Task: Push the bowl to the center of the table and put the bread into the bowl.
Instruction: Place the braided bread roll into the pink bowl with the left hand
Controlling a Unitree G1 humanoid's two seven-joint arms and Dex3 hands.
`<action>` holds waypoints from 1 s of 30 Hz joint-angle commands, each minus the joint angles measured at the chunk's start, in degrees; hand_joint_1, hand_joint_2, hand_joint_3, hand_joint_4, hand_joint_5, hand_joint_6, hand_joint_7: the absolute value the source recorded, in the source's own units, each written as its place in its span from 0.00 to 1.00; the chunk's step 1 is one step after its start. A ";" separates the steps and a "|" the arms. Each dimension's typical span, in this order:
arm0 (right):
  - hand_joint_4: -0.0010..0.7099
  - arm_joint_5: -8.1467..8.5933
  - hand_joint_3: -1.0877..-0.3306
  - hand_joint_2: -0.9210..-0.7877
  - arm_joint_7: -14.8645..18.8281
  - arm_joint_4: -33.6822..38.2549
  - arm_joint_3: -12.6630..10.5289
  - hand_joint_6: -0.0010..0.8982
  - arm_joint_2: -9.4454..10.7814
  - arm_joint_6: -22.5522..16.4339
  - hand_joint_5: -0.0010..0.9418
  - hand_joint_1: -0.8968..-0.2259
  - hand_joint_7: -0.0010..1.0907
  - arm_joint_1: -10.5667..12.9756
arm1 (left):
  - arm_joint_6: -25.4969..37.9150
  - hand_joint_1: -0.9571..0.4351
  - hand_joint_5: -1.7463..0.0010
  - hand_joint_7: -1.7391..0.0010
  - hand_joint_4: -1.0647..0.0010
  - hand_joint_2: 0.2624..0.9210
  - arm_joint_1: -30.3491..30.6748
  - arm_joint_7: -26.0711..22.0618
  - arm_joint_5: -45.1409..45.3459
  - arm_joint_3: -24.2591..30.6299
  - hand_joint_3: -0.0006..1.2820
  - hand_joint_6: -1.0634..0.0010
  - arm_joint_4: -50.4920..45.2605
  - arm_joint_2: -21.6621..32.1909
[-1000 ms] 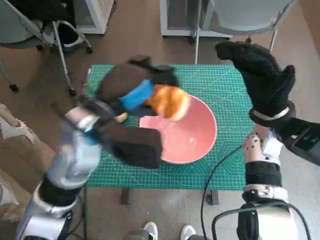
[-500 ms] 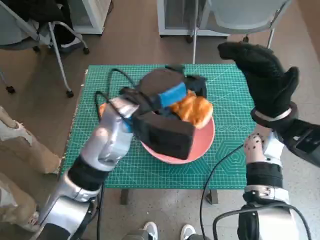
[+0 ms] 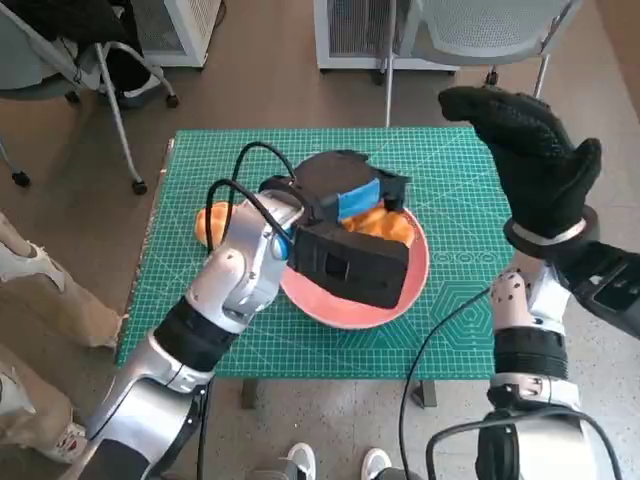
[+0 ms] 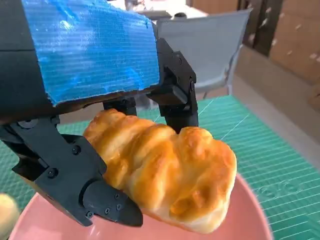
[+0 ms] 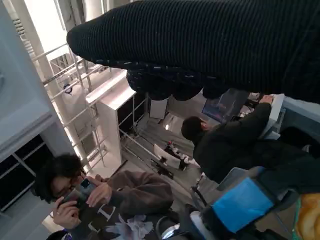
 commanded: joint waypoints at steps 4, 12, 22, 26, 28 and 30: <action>0.26 -0.53 0.48 0.00 -0.84 -0.66 0.47 0.01 -0.20 1.06 0.00 0.39 0.46 1.81 | 1.50 0.69 0.21 0.34 0.50 1.00 -1.09 -0.27 0.60 -0.04 0.12 0.44 1.38 -0.35; 0.26 -0.49 0.49 0.00 -0.99 -0.81 0.66 0.01 -0.26 1.31 0.00 0.38 0.46 1.90 | 2.00 0.69 0.17 0.21 0.60 1.00 -0.58 -0.15 -0.06 0.39 0.21 0.59 1.74 -0.43; 0.26 -0.67 0.49 0.00 -0.97 0.04 0.98 0.01 -0.07 1.08 0.00 0.38 0.46 1.47 | 6.02 0.59 0.88 0.85 0.90 0.99 1.47 -1.76 0.53 0.85 0.08 0.83 -2.88 0.41; 0.26 -0.65 0.49 0.00 -0.92 0.24 1.07 0.01 -0.08 1.12 0.00 0.38 0.46 1.30 | 5.91 0.55 0.97 0.90 0.93 0.99 1.82 -1.12 0.46 0.77 0.03 0.83 -3.51 0.59; 0.26 -0.63 0.49 0.00 -0.91 0.28 1.12 0.01 -0.09 1.14 0.00 0.38 0.46 1.26 | 5.76 0.54 0.99 0.91 0.93 0.98 1.92 -0.83 0.44 0.74 0.02 0.83 -3.66 0.64; 0.26 -0.60 0.49 0.00 -0.76 0.55 1.23 0.01 0.03 1.23 0.00 0.38 0.46 1.08 | 4.23 0.53 0.99 0.92 0.94 0.97 2.53 0.36 -0.35 1.36 0.02 0.83 -3.86 1.02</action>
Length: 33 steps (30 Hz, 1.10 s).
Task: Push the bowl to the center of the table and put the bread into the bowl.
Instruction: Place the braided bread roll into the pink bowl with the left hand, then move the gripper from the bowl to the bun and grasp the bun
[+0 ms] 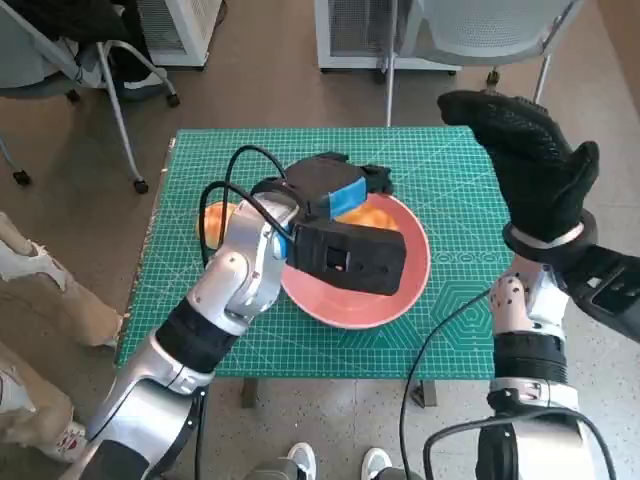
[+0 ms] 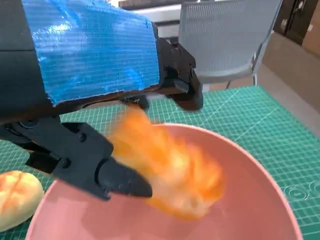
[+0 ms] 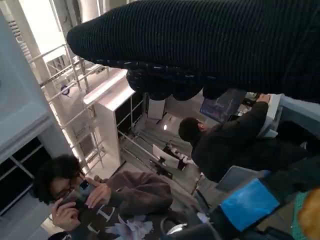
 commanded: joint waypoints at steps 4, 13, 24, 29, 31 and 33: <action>0.26 -0.47 0.49 0.00 0.19 1.22 0.34 0.01 0.07 0.58 0.00 0.38 0.46 0.26 | -2.66 0.46 1.00 0.93 0.99 0.93 2.04 2.44 -1.36 1.44 0.00 0.85 -1.46 0.98; 0.26 -0.32 0.48 0.00 0.44 1.11 0.61 0.01 0.28 0.63 0.00 0.39 0.46 0.21 | -3.22 0.36 1.00 0.95 1.00 0.91 3.11 2.08 -0.11 1.50 0.00 0.88 -4.86 2.95; 0.26 -0.11 0.48 0.00 0.81 1.64 0.76 0.00 0.59 0.87 0.00 0.38 0.47 -0.21 | -1.90 0.29 1.00 0.96 1.00 0.89 4.60 1.50 0.77 1.86 0.00 0.89 -9.37 4.33; 0.26 -0.06 0.48 0.00 0.82 1.53 0.91 0.00 0.83 0.95 0.00 0.38 0.47 -0.31 | -0.96 0.25 1.00 0.96 1.00 0.87 5.88 0.96 0.73 2.74 0.00 0.89 -12.64 5.28; 0.26 -0.06 0.48 0.00 0.76 1.29 0.99 0.00 0.90 0.96 0.00 0.38 0.47 -0.20 | -0.71 0.24 1.00 0.96 1.00 0.86 6.24 0.75 0.69 2.92 0.00 0.89 -13.44 5.49; 0.26 -0.04 0.48 0.00 0.73 1.23 1.05 0.00 0.98 0.97 0.00 0.38 0.47 -0.22 | -0.91 0.24 1.00 0.96 1.00 0.86 7.37 0.80 -0.11 4.30 0.00 0.89 -15.63 6.45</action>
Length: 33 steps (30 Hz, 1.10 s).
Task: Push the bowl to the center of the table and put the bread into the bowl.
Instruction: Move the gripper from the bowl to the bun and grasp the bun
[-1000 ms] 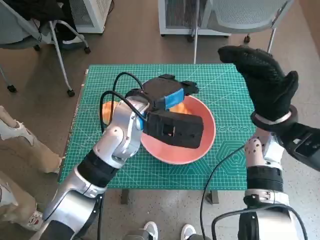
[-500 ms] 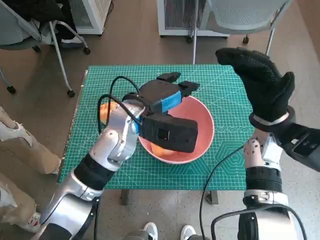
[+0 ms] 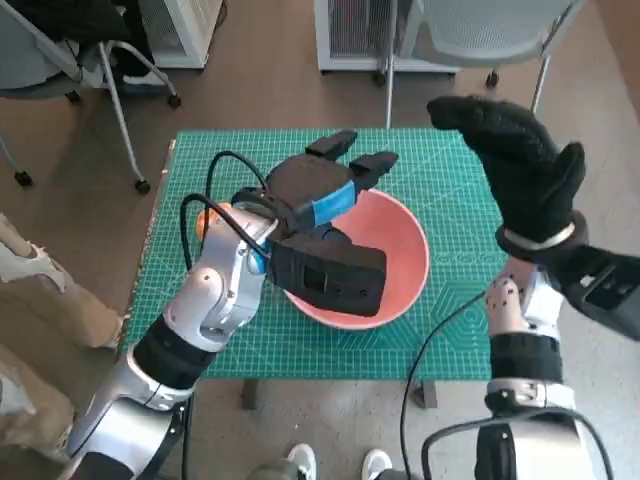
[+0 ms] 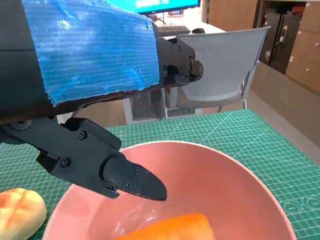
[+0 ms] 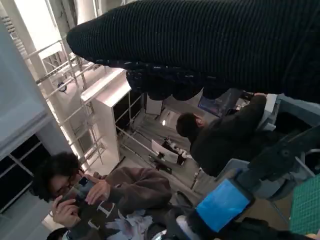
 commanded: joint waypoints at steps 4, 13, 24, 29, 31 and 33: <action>0.26 -0.08 0.47 0.00 0.52 0.35 0.39 0.00 0.67 0.73 0.00 0.38 0.47 -0.14 | 0.10 0.31 1.00 0.95 1.00 0.84 3.65 -0.47 -1.34 4.49 0.00 0.87 -7.13 2.98; 0.26 0.19 0.47 0.00 0.89 0.31 0.33 0.00 0.78 0.75 0.00 0.39 0.48 -0.11 | -1.66 0.32 1.00 0.95 1.00 0.83 7.72 -0.11 -3.73 11.25 0.00 0.88 -13.52 8.01; 0.26 0.40 0.48 0.00 1.26 1.08 -0.21 0.00 0.70 0.79 0.00 0.40 0.48 -0.69 | -5.96 0.32 1.00 0.95 1.00 0.82 10.29 2.93 -6.41 19.64 0.00 0.86 -12.19 15.58; 0.26 0.13 0.48 0.00 0.94 1.43 -0.22 0.00 1.03 0.67 0.00 0.39 0.48 -1.01 | -5.17 0.34 1.00 0.95 1.00 0.81 11.90 5.36 -5.39 22.37 0.00 0.84 -11.09 17.81; 0.26 0.18 0.48 0.00 1.02 1.65 -0.27 0.00 1.11 0.67 0.00 0.39 0.48 -1.16 | -4.67 0.35 1.00 0.95 1.00 0.80 12.42 5.58 -5.20 22.88 0.00 0.84 -11.17 18.20; 0.26 0.26 0.47 0.00 1.17 1.81 -0.31 0.00 1.19 0.70 0.00 0.38 0.48 -1.30 | -4.40 0.36 1.00 0.96 1.00 0.80 13.11 5.71 -5.20 23.29 0.00 0.83 -11.13 18.60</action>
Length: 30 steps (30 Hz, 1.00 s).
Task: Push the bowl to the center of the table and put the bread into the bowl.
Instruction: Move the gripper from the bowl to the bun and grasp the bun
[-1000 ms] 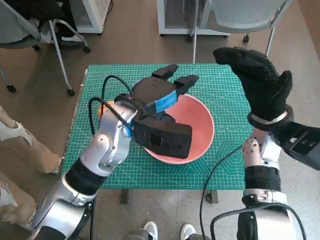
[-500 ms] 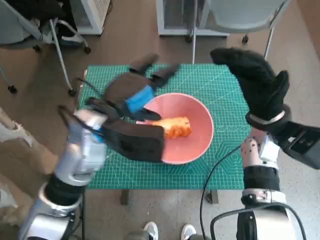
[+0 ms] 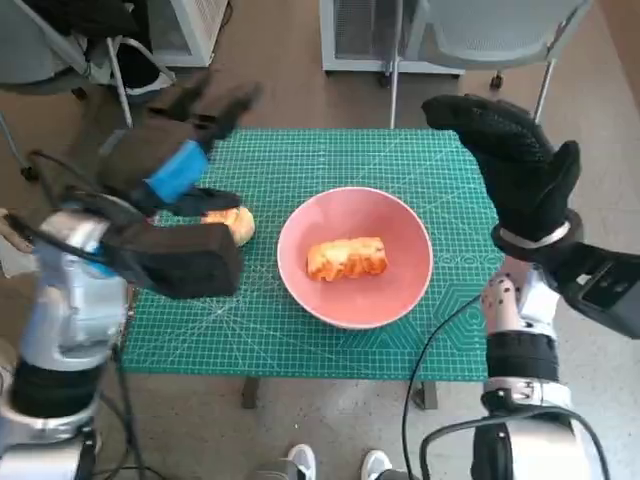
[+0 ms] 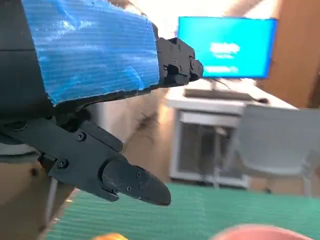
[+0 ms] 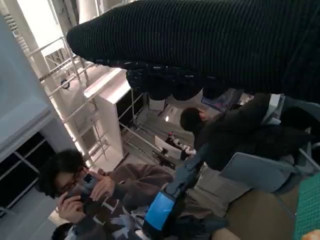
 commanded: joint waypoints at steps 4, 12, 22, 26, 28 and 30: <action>0.26 0.14 0.47 0.00 0.71 1.47 -0.11 0.00 0.52 0.22 0.00 0.38 0.48 -0.62 | 1.20 0.37 1.00 0.96 1.00 0.80 2.49 0.44 -0.14 1.75 0.00 0.83 1.49 2.33; 0.26 0.15 0.47 0.00 1.01 2.01 -0.30 0.00 0.58 0.08 0.00 0.39 0.48 -0.86 | 1.48 0.39 1.00 0.97 1.00 0.80 3.57 -0.29 -0.91 2.05 0.00 0.83 2.13 3.42; 0.26 0.33 0.47 0.00 1.61 2.73 -0.63 0.00 0.34 0.33 0.00 0.39 0.48 -1.26 | 2.49 0.41 1.00 0.97 1.00 0.80 4.91 -1.82 -2.21 2.51 0.00 0.83 2.60 4.93; 0.26 0.38 0.47 0.00 1.82 2.89 -0.78 0.00 0.24 0.43 0.00 0.39 0.48 -1.38 | 2.33 0.42 1.00 0.98 1.00 0.79 4.70 -1.94 -2.74 2.24 0.00 0.83 3.91 5.26; 0.26 0.30 0.47 0.00 1.77 2.75 -0.74 0.00 0.22 0.54 0.00 0.39 0.48 -1.39 | 1.33 0.42 1.00 0.98 1.00 0.80 3.98 -1.65 -3.06 1.55 0.00 0.83 6.62 5.14; 0.26 0.22 0.47 0.00 1.69 2.63 -0.71 0.00 0.22 0.56 0.00 0.39 0.48 -1.38 | 0.24 0.41 1.00 0.98 1.00 0.80 3.35 -1.12 -3.20 0.96 0.00 0.83 9.07 4.94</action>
